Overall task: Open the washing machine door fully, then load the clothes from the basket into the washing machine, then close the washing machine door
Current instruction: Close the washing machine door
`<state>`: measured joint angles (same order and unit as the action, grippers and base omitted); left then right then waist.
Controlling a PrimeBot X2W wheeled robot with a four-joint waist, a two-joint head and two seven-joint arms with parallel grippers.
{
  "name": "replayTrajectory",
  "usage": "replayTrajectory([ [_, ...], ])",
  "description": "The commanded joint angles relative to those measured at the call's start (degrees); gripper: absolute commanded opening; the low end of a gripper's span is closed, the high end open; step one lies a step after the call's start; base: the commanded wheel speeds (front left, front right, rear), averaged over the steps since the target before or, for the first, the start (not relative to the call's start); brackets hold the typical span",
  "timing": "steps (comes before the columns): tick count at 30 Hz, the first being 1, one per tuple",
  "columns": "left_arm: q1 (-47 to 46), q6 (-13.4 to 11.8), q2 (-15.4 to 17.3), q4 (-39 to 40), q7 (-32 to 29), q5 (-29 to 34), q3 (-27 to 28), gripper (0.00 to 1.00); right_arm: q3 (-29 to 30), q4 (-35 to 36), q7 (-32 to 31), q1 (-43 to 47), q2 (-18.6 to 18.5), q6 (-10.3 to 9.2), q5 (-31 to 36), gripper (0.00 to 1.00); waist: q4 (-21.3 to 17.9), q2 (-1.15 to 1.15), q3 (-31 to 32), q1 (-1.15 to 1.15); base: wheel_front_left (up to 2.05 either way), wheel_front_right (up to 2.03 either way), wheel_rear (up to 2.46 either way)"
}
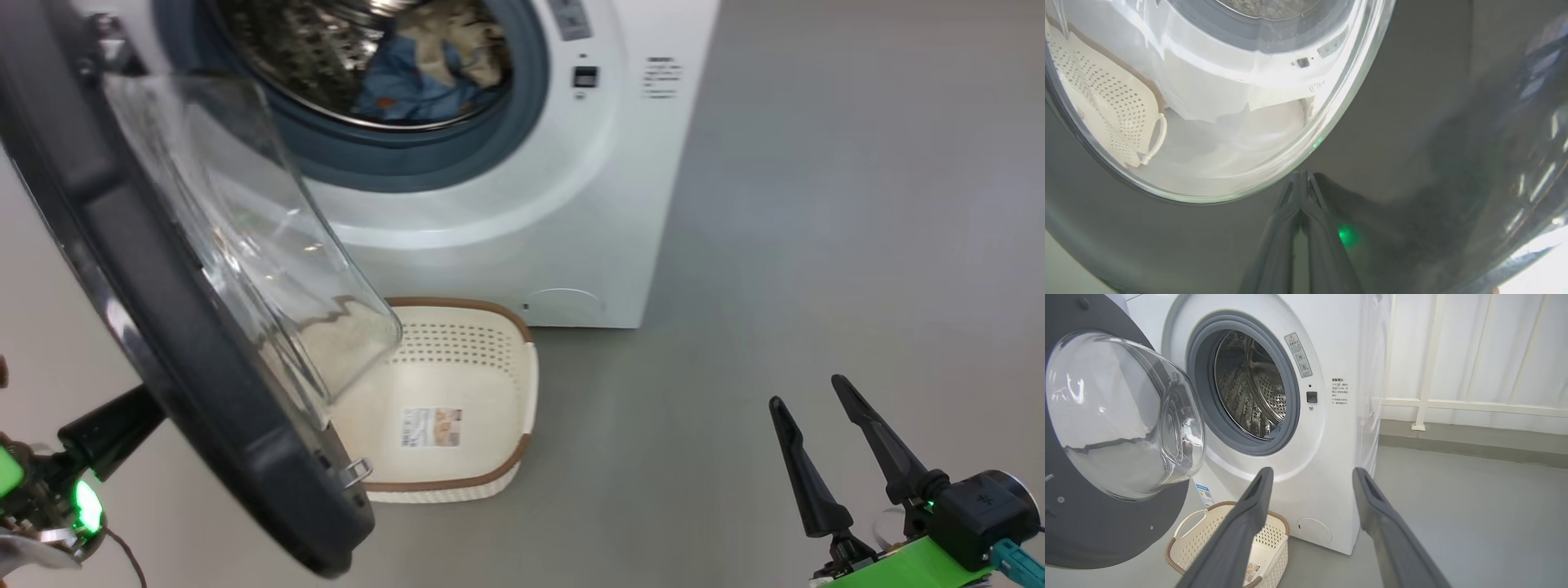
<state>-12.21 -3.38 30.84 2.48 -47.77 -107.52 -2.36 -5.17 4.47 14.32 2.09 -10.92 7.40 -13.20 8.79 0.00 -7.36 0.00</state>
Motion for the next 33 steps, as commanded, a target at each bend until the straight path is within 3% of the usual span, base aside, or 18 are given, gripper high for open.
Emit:
replayTrajectory([
  [1, -3.87, -0.31, 1.56, 2.01, -0.44, -0.08, 1.86, 0.0, -1.52, 1.33, 0.68, -2.02, -0.34, 0.09, 0.34, 1.0, -3.76, 0.0, -0.49, 0.0, 0.0, 0.0, 0.0],
  [15, -9.6, -1.01, -1.51, -1.08, 3.41, 1.15, 2.22, 0.0, -2.0, 1.47, 0.68, -4.21, 0.6, 0.09, -0.26, 1.0, -15.87, 0.0, -3.77, 0.0, 0.0, 0.0, 0.0],
  [27, -17.66, 0.89, -3.87, -8.91, 6.93, 2.0, 3.6, 0.0, -2.46, 0.97, 0.68, -6.49, 1.7, 0.09, -1.19, 1.0, -23.42, 0.0, -7.38, 0.0, 0.0, 0.0, 0.0],
  [33, -21.44, 1.44, -4.24, -11.19, 7.24, 2.87, 3.13, 0.0, -2.34, 0.88, 0.68, -7.59, 2.24, 0.09, -1.65, 1.0, -25.15, 0.0, -9.26, 0.0, 0.0, 0.0, 0.0],
])
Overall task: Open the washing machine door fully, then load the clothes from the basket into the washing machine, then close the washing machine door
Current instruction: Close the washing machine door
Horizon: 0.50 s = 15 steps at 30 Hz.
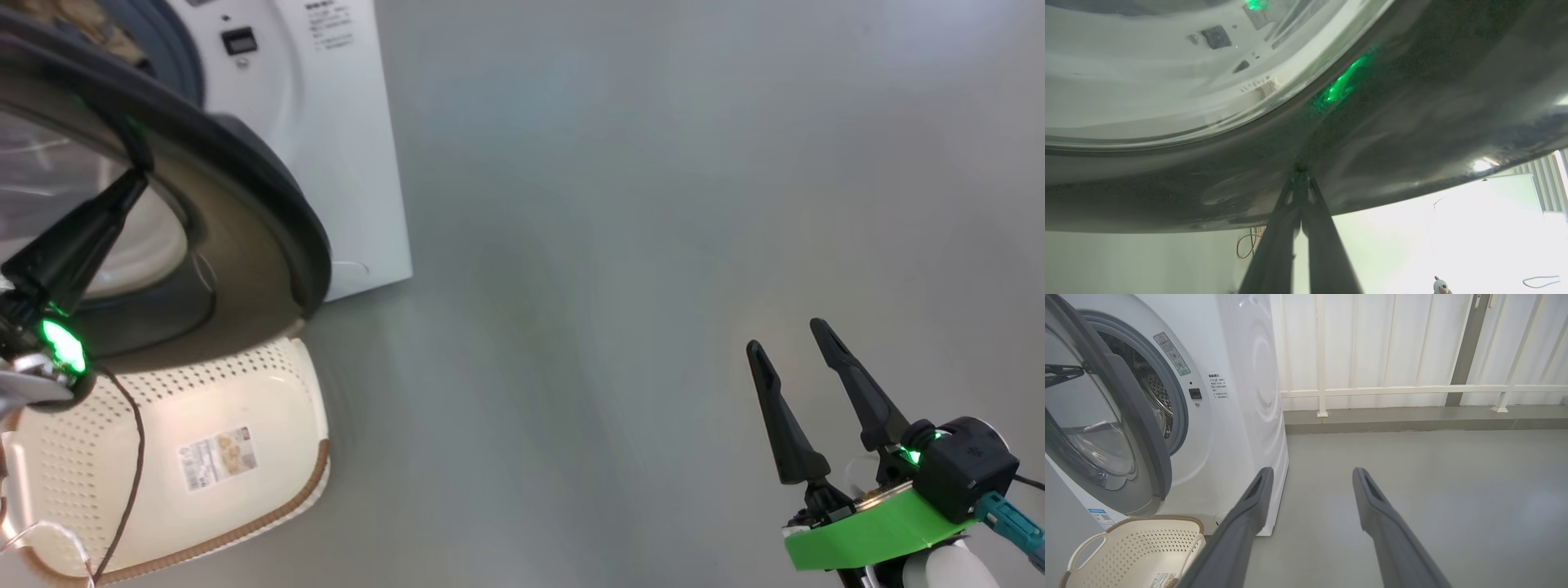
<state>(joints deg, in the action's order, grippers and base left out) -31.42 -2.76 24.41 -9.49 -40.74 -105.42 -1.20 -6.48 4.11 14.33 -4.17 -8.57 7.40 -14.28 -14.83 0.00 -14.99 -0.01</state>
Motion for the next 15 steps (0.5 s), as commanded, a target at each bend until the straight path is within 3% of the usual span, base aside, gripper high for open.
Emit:
replayTrajectory([
  [1, -2.67, 1.01, 2.1, 0.43, 0.23, 0.82, 1.96, 0.0, -1.0, 1.22, 0.67, -1.42, -0.05, 0.09, -0.58, 1.0, -1.6, 0.0, -1.8, 0.01, 0.0, 0.0, 0.0],
  [15, -3.15, 4.73, 0.47, -0.39, 0.31, -0.06, 3.24, 0.0, -0.13, 1.27, 0.67, -2.8, -0.42, 0.09, -0.16, 1.0, 1.4, 0.0, -2.46, 0.01, 0.0, 0.0, 0.0],
])
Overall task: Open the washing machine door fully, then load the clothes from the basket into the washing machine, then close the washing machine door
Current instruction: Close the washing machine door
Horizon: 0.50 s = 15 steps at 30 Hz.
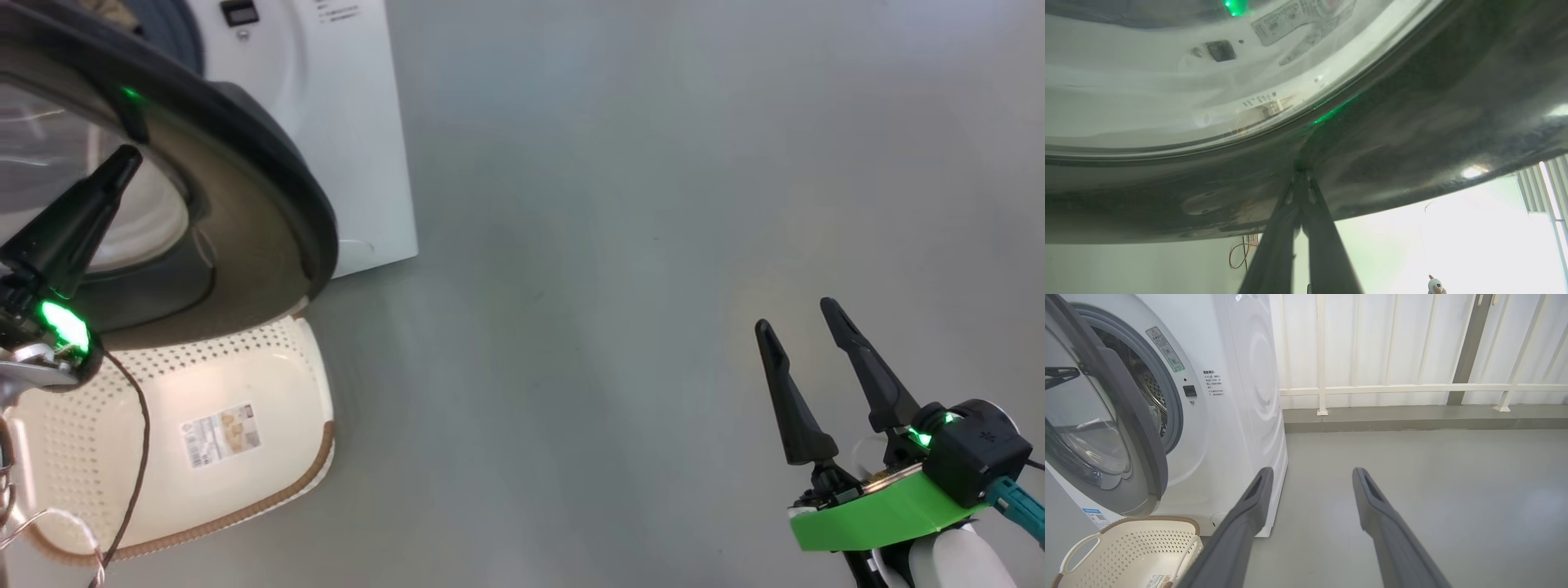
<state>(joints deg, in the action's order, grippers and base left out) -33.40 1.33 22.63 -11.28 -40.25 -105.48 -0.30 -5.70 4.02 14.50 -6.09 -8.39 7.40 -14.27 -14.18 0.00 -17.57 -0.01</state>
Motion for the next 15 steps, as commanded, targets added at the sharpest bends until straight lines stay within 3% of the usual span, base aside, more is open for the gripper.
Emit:
replayTrajectory([
  [1, -0.78, 0.93, 2.03, 1.69, -0.15, -0.17, 2.49, 0.0, -0.83, 1.35, 0.5, -0.91, -0.68, 0.09, -0.19, 1.0, 1.16, 0.0, 0.23, 0.01, 0.0, 0.0, 0.0],
  [11, 6.18, 4.1, -1.19, 6.59, 3.64, -1.75, 7.03, 0.0, 0.02, 1.31, 0.5, -0.59, -1.23, 0.09, 0.21, 1.0, 5.56, 0.0, 2.46, 0.01, 0.0, 0.0, 0.0],
  [12, 7.0, 4.41, -1.7, 7.29, 4.4, -1.72, 7.66, 0.46, 0.12, 1.31, 0.5, -0.51, -1.28, 0.09, 0.25, 1.0, 5.99, 0.0, 2.69, 0.01, 0.0, 0.0, 0.0],
  [13, 7.0, 4.41, -1.7, 7.29, 4.4, -1.72, 7.66, 0.46, 0.12, 1.31, 0.5, -0.51, -1.28, 0.09, 0.25, 1.0, 5.99, 0.0, 2.69, 0.01, 0.0, 0.0, 0.0],
  [14, 7.76, 4.67, -2.17, 8.04, 5.19, -1.68, 8.36, 1.0, 0.17, 1.33, 0.5, -0.45, -1.34, 0.09, 0.3, 1.0, 6.38, 0.0, 2.88, 0.01, 0.0, 0.0, 0.0],
  [15, 8.43, 4.97, -2.62, 8.87, 6.12, -1.48, 9.19, 1.0, 0.19, 1.37, 0.5, -0.4, -1.39, 0.09, 0.32, 1.0, 6.75, 0.0, 3.1, 0.01, 0.0, 0.0, 0.0],
])
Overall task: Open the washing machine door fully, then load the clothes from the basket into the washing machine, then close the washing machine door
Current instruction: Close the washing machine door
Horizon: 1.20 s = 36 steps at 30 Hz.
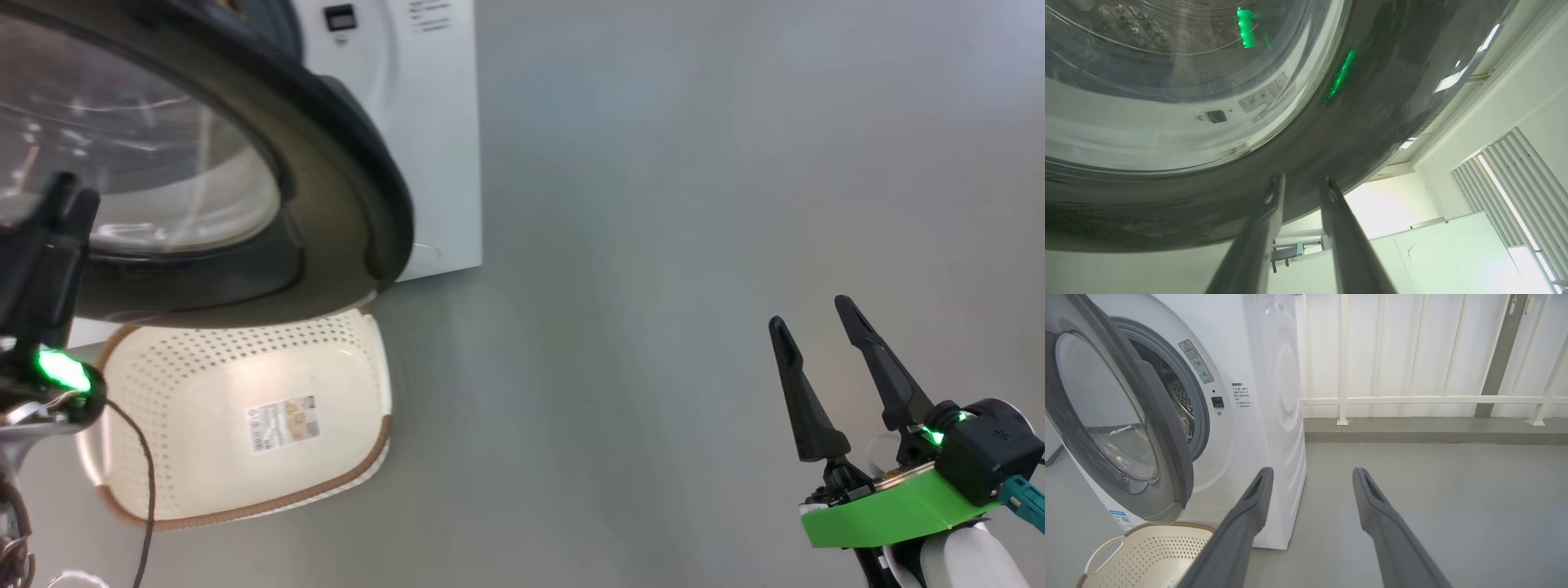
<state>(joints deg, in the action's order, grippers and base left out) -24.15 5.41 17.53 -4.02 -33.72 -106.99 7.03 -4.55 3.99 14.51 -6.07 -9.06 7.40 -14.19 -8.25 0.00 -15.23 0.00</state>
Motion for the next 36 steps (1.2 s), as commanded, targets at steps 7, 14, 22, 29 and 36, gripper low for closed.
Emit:
replayTrajectory([
  [7, 2.65, 1.87, -0.12, 6.02, 6.05, 6.24, 4.32, 1.0, -0.29, 1.5, 0.49, 0.49, -1.44, 0.09, 0.57, 1.0, 4.19, 0.0, 2.14, 0.0, 0.0, 0.0, 0.0],
  [14, 5.88, 2.04, -0.56, 9.43, 15.75, 19.34, 5.8, 1.0, -0.88, 1.33, 0.49, 0.49, -1.67, 0.09, 0.69, 1.0, 4.89, 0.0, 3.6, 0.0, 0.0, 0.0, 0.0],
  [22, 14.92, -0.26, 2.35, 17.21, 36.74, 58.79, 2.27, 1.0, -0.5, 1.34, 0.49, 1.92, -1.94, 0.09, 1.14, 1.0, 5.46, 0.0, 5.76, 0.0, 0.0, 0.0, 0.0],
  [29, 21.98, -7.49, 1.22, 18.45, 43.81, 77.22, -1.8, 1.0, -0.77, 1.21, 0.49, 3.97, -2.11, 0.09, 1.81, 1.0, 6.26, 0.0, 8.13, 0.0, 0.0, 0.0, 0.0],
  [36, 29.92, -12.8, -1.02, 16.26, 45.27, 86.24, -5.97, 1.0, -1.46, 0.59, 0.49, 6.52, -2.4, 0.09, 2.19, 1.0, 6.7, 0.0, 11.47, 0.0, 0.0, 0.0, 0.0],
])
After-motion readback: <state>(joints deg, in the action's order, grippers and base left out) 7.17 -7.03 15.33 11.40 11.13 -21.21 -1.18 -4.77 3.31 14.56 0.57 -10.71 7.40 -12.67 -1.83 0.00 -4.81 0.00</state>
